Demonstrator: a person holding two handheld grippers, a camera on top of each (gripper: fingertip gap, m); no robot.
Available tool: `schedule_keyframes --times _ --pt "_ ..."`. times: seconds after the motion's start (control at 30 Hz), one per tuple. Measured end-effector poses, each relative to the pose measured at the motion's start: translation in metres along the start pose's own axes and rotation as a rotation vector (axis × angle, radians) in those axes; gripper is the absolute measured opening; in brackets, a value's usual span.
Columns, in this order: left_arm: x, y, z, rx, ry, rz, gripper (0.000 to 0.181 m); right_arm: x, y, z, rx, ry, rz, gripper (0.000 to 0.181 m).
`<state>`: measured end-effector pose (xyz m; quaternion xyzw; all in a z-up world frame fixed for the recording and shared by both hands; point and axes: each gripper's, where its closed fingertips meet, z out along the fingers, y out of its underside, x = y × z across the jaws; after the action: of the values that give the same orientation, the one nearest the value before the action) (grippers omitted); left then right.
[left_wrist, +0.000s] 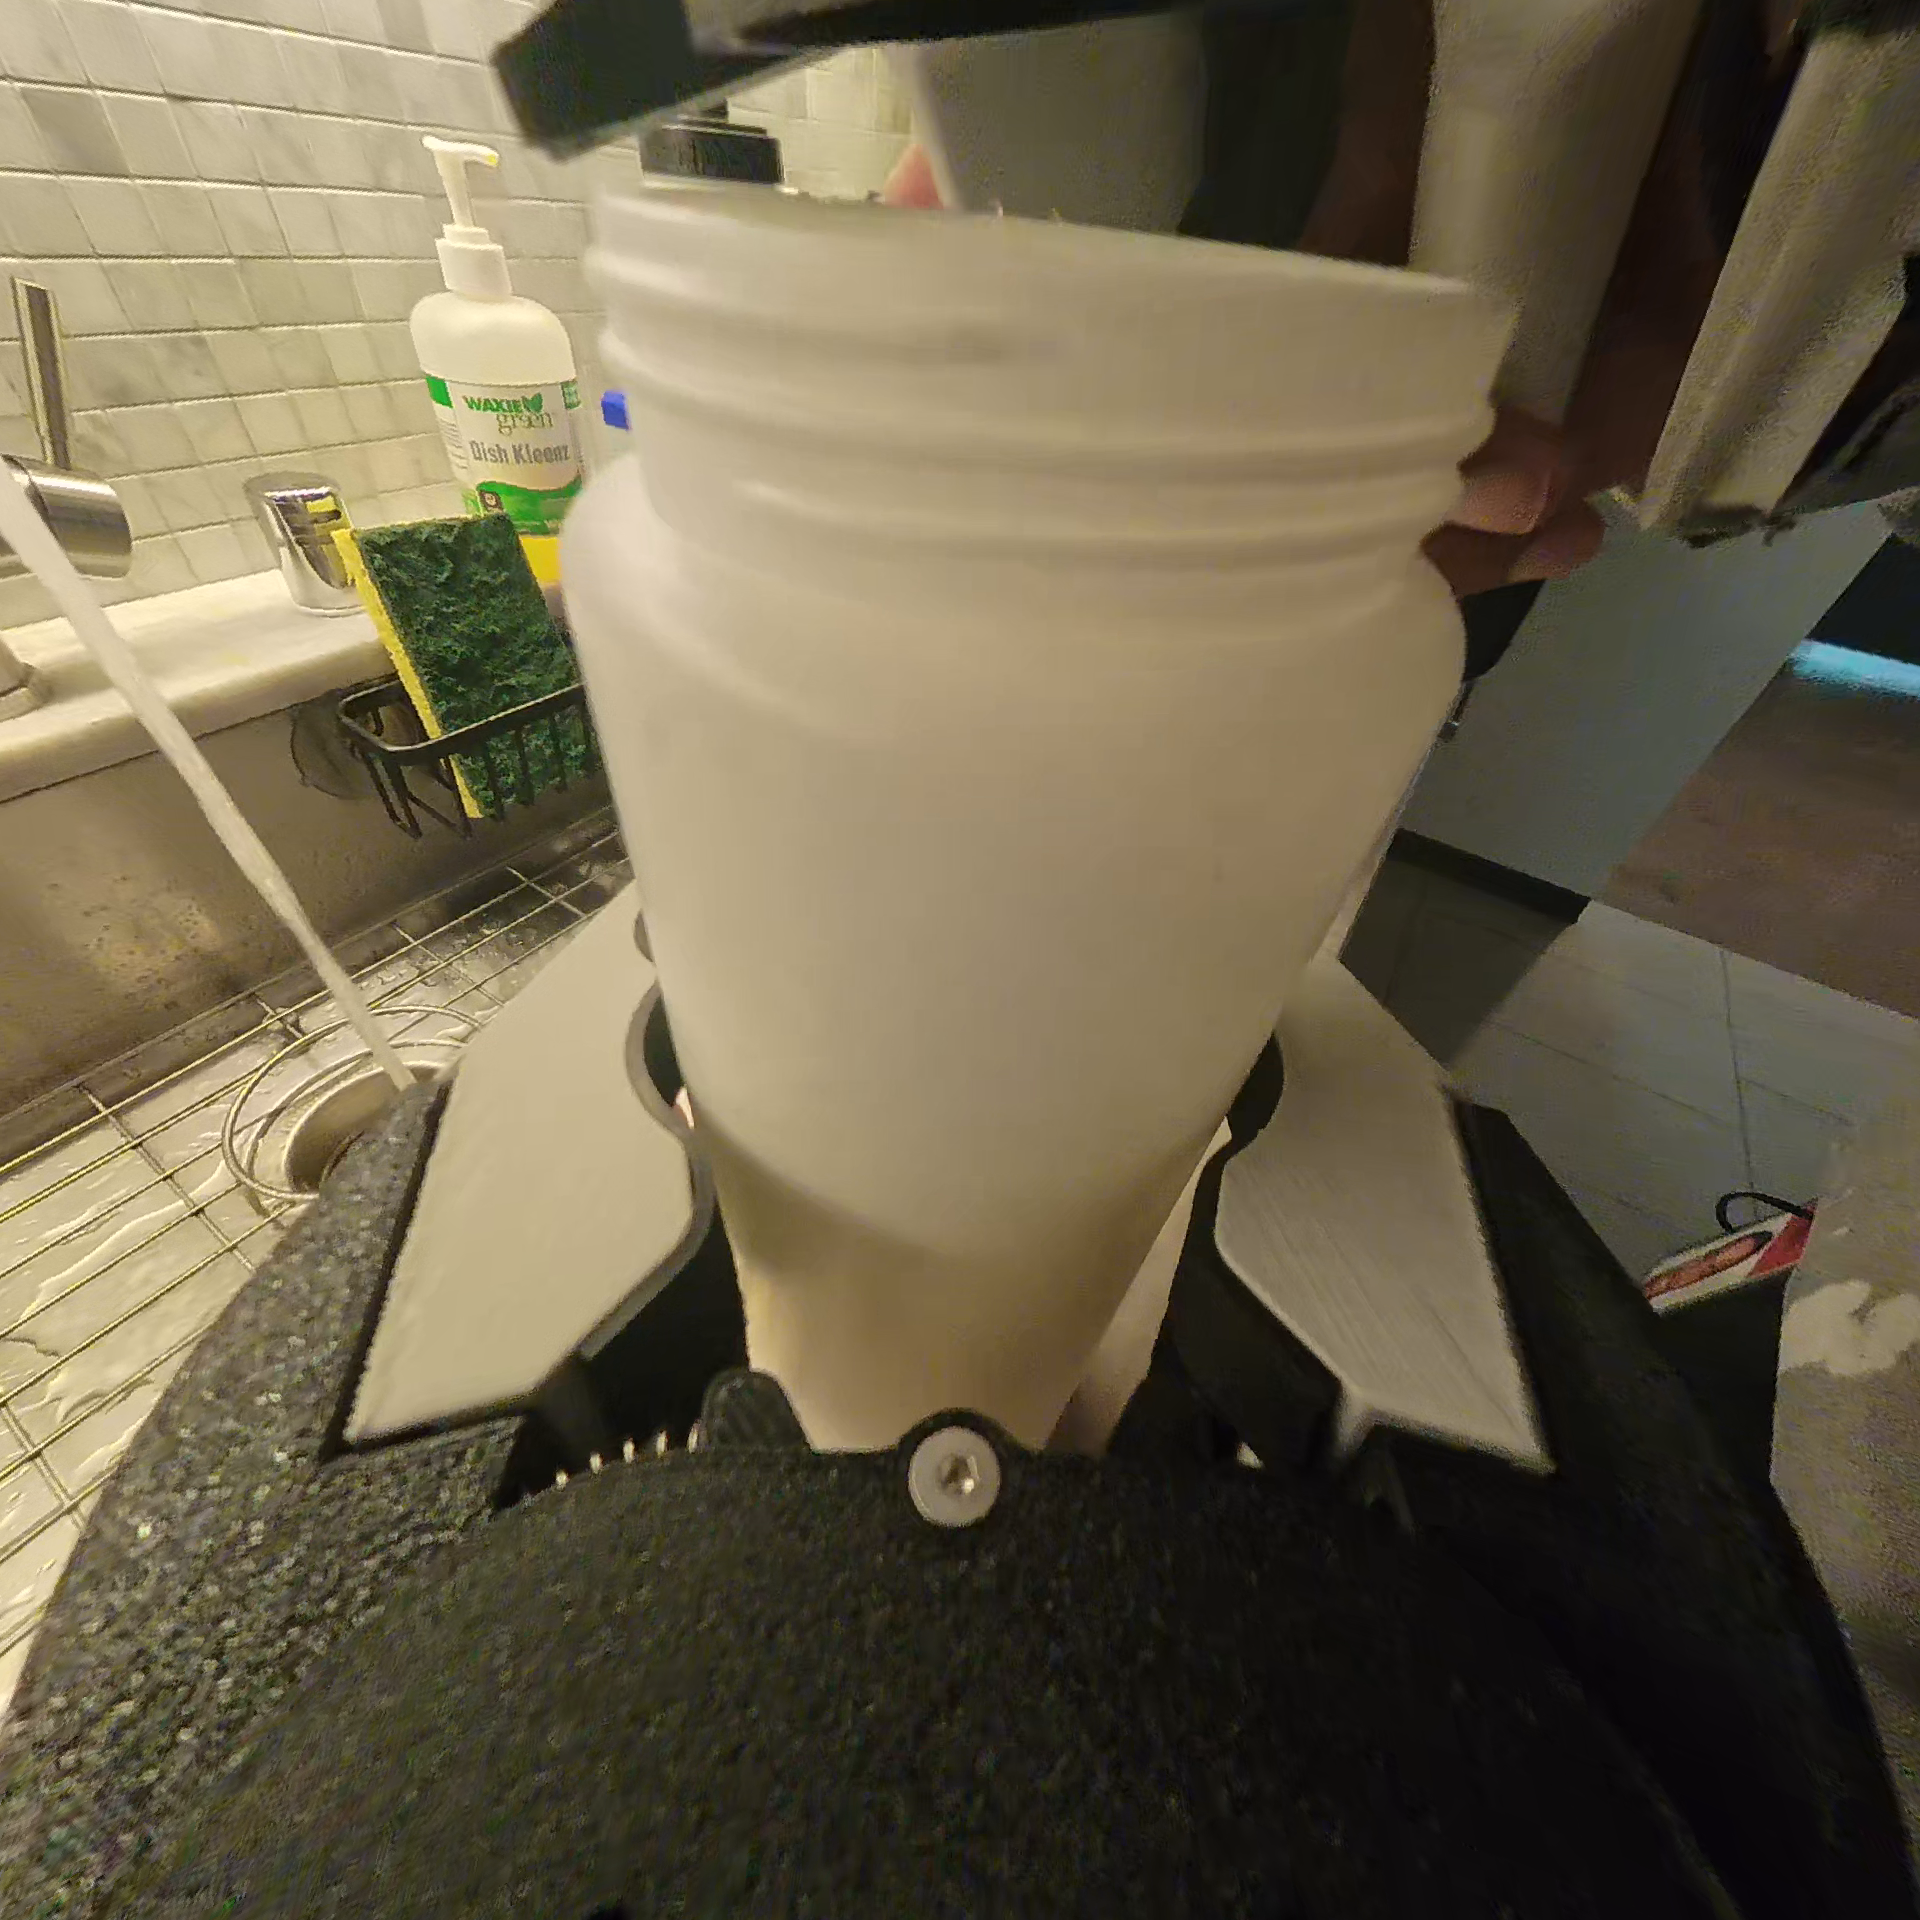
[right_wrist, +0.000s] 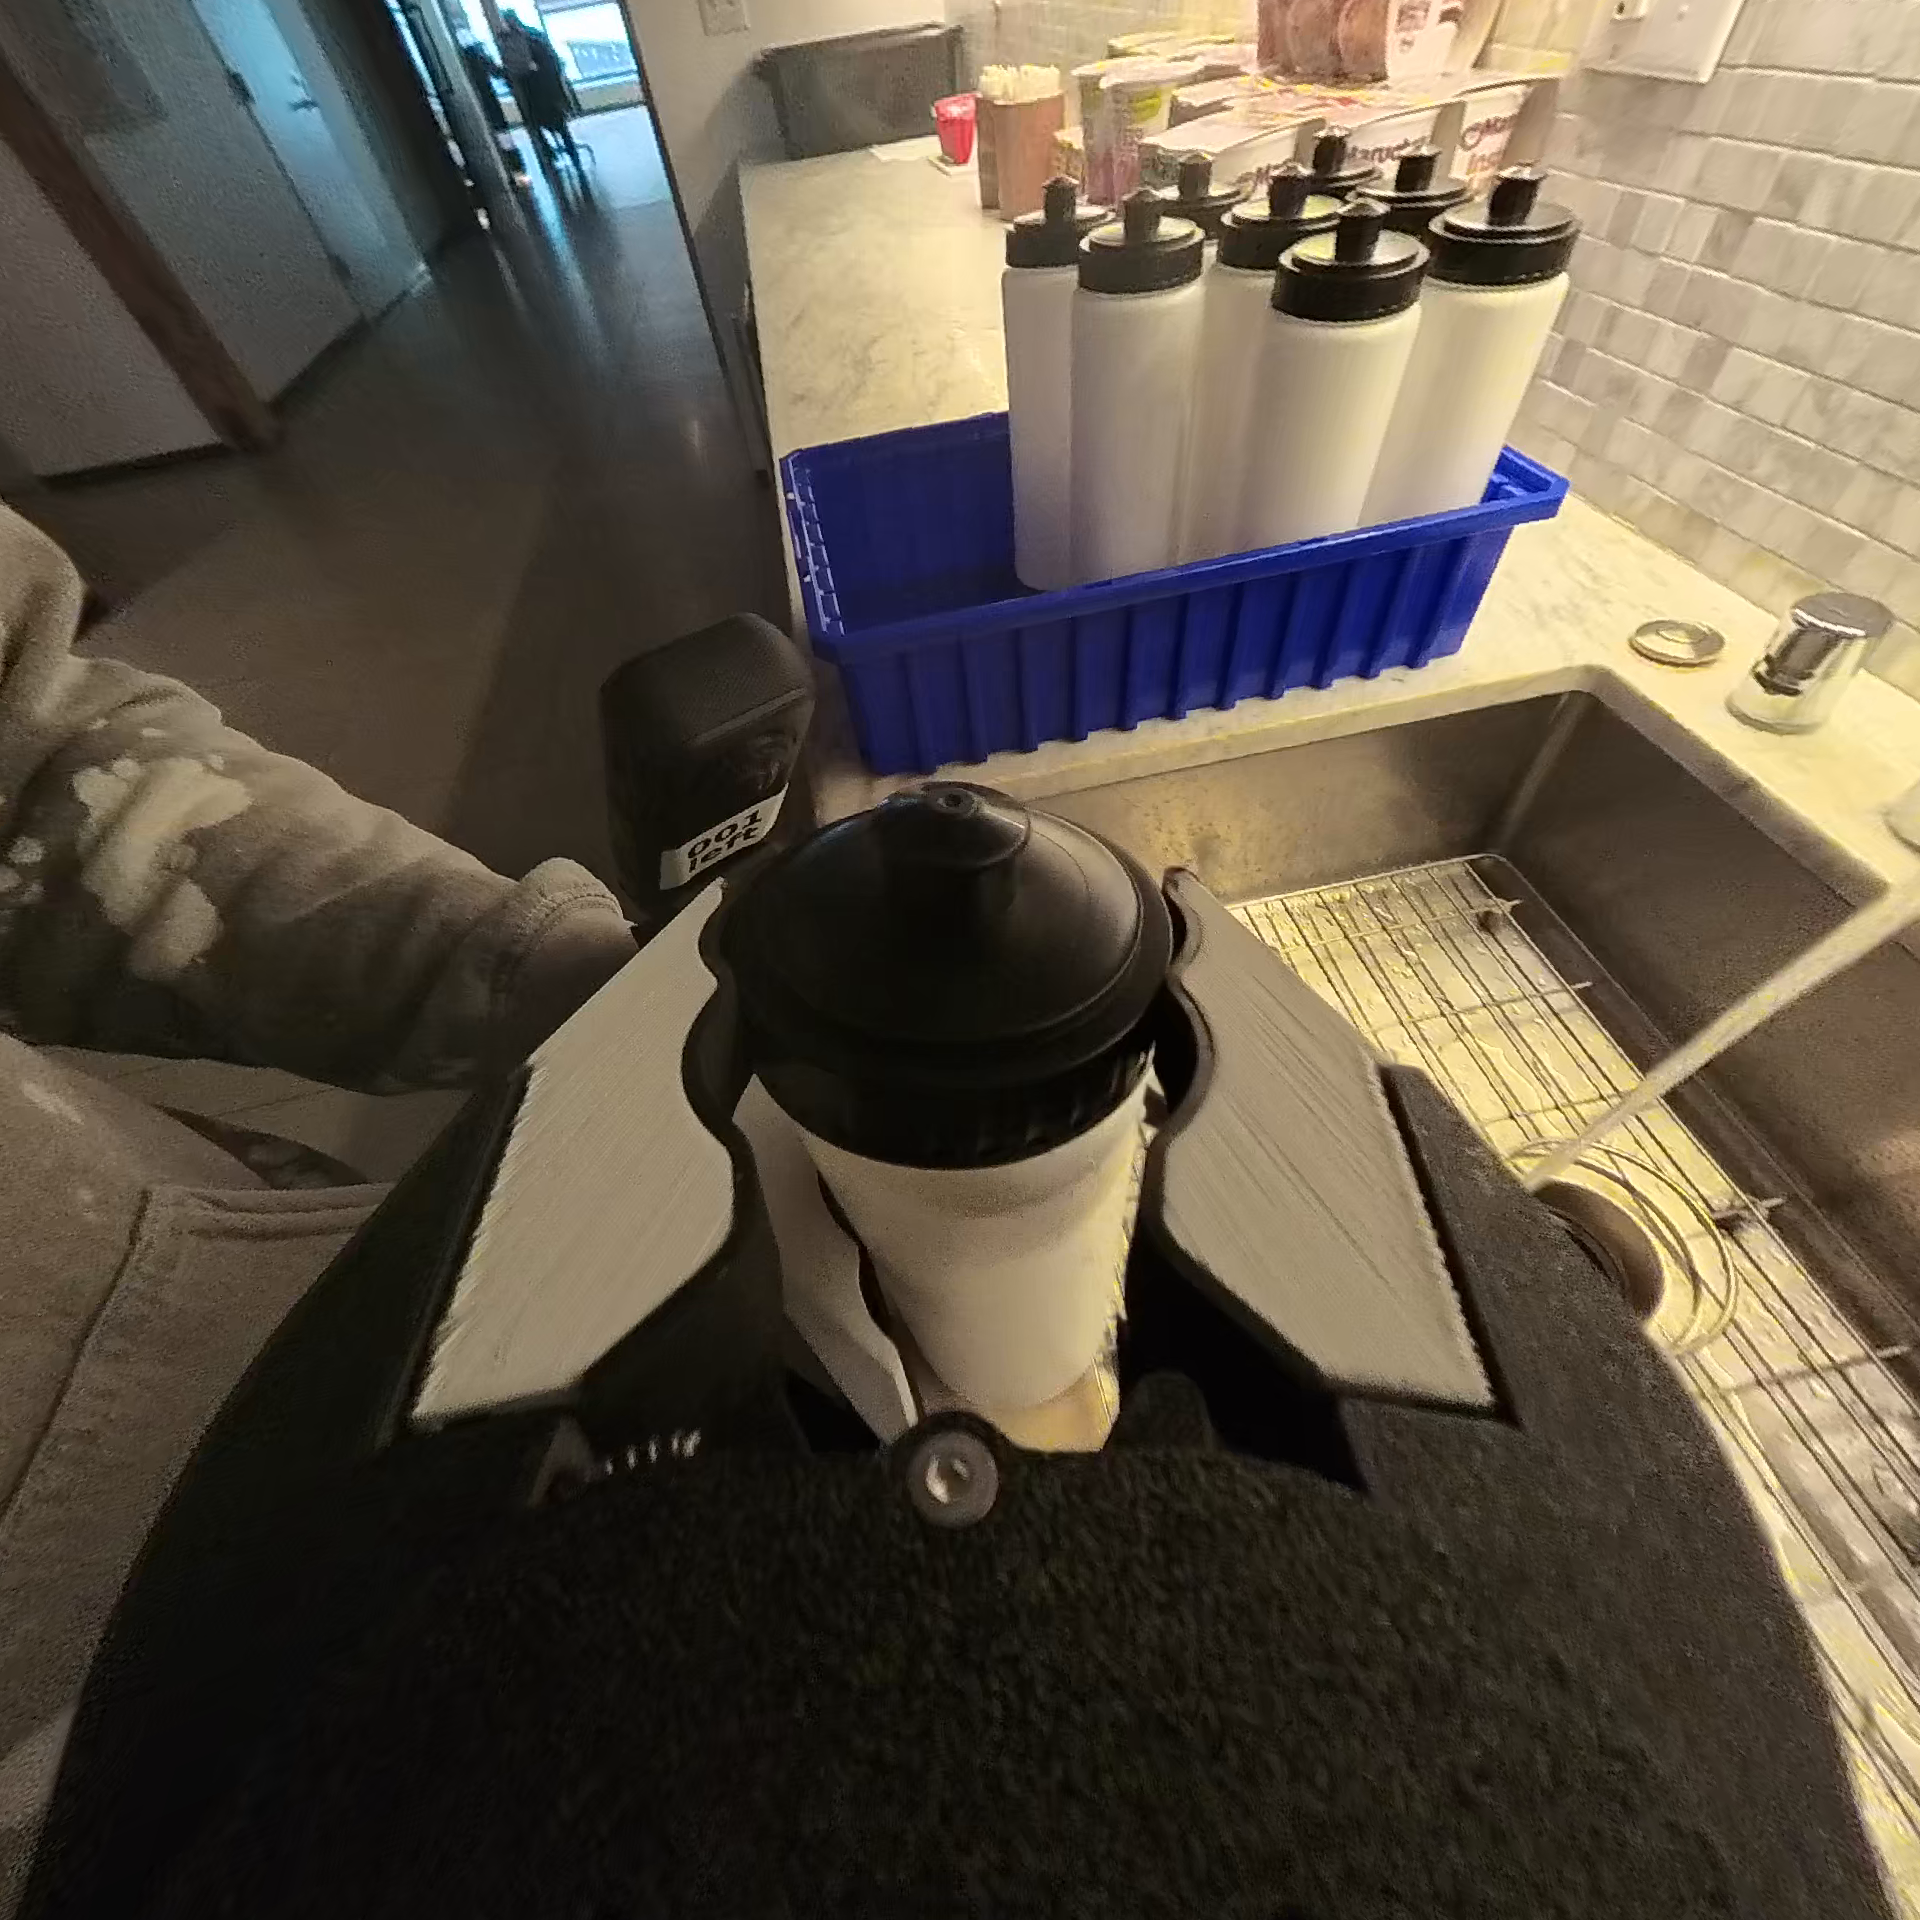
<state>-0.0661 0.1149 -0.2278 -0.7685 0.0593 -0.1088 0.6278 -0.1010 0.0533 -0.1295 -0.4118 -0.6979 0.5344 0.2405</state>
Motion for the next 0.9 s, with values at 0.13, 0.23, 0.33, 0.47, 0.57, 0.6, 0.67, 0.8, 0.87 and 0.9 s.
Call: schedule_keyframes --times 0.13,0.23,0.33,0.47,0.57,0.6,0.67,0.8,0.87,0.9 --pt "0.002 0.002 -0.001 -0.026 0.003 -0.001 0.106 -0.005 0.005 0.008 0.013 -0.026 -0.025 0.079" --pt "0.004 0.003 -0.002 -0.047 0.003 0.002 0.106 -0.005 0.006 0.009 0.027 -0.039 -0.021 0.079" --pt "0.008 0.004 -0.003 -0.06 0.004 0.008 0.105 -0.011 0.014 0.012 0.013 -0.077 -0.108 0.079" --pt "0.011 0.005 -0.004 -0.067 0.005 0.012 0.106 -0.015 0.014 0.009 0.074 -0.138 -0.125 0.079" --pt "0.011 0.005 -0.003 -0.072 0.011 0.017 0.105 -0.015 0.014 0.007 0.108 -0.162 -0.11 0.079" --pt "0.011 0.005 -0.003 -0.071 0.013 0.017 0.105 -0.016 0.014 0.008 0.126 -0.163 -0.115 0.079" --pt "0.01 0.006 -0.004 -0.07 0.014 0.015 0.105 -0.015 0.014 0.01 0.154 -0.142 -0.146 0.079" --pt "0.005 0.005 -0.006 -0.068 -0.007 -0.005 0.105 -0.01 0.01 0.017 0.216 -0.055 -0.138 0.079" --pt "0.001 0.005 -0.006 -0.063 -0.037 -0.011 0.105 -0.004 0.008 0.017 0.25 0.027 -0.13 0.079" --pt "-0.002 0.005 -0.005 -0.063 -0.059 -0.007 0.105 0.0 0.008 0.017 0.263 0.084 -0.119 0.079"
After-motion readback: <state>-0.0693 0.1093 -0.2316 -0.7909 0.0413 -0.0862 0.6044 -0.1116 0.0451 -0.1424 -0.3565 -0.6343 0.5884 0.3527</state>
